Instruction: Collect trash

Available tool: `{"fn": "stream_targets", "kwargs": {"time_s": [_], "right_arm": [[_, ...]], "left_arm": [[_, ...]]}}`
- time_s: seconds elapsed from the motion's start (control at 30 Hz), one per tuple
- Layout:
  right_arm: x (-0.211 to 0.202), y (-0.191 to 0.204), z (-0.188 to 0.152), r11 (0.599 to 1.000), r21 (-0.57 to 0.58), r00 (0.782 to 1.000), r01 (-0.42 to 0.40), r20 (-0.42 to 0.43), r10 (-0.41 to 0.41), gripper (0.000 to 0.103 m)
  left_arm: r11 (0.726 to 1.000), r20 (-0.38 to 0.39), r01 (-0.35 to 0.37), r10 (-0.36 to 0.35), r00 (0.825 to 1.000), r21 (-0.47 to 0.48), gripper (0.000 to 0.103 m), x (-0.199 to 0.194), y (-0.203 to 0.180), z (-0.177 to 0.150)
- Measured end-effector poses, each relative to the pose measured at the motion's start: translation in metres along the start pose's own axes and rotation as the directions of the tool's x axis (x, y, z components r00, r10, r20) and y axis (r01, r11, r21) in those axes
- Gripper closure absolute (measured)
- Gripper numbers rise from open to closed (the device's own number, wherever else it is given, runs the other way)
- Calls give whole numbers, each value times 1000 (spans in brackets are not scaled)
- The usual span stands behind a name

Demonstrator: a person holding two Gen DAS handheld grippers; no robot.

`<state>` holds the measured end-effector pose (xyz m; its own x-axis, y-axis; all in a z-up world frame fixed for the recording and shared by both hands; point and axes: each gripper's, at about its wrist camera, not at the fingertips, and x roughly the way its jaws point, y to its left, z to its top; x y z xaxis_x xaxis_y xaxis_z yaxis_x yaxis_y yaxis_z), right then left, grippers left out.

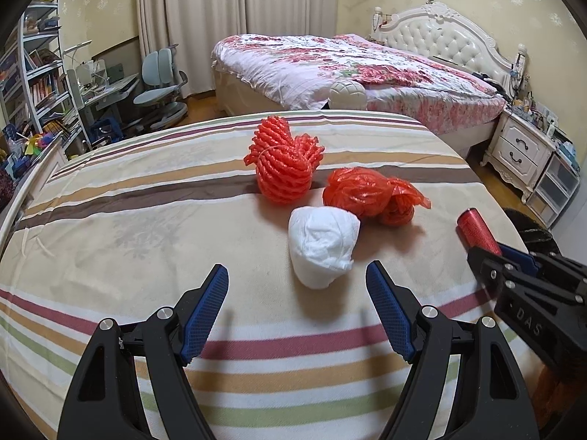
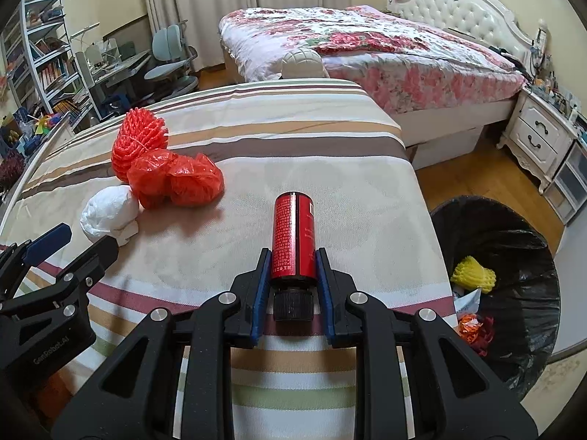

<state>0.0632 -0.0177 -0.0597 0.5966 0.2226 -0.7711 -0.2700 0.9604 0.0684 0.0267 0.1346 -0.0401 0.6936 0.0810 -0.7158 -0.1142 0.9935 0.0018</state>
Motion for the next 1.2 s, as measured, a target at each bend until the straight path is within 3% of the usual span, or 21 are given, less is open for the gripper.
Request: {"fn": "stream_targets", "kwargs": {"time_s": [0.13, 0.4, 0.47, 1.2], "right_arm": [[0, -1, 0, 1000, -1, 1000, -3, -1, 3, 80], [0, -1, 0, 1000, 0, 1000, -3, -1, 3, 79], [0, 0, 0, 1000, 0, 1000, -2, -1, 2, 79], [-9, -1, -9, 1000, -4, 1000, 10, 2, -10, 80]], "left_arm": [[1000, -7, -8, 8, 1000, -2, 28, 5, -3, 3], [1000, -71, 17, -18, 997, -18, 72, 15, 0, 2], [1000, -69, 22, -23, 997, -20, 78, 15, 0, 2], [999, -35, 49, -50, 998, -2, 81, -7, -6, -9]]}}
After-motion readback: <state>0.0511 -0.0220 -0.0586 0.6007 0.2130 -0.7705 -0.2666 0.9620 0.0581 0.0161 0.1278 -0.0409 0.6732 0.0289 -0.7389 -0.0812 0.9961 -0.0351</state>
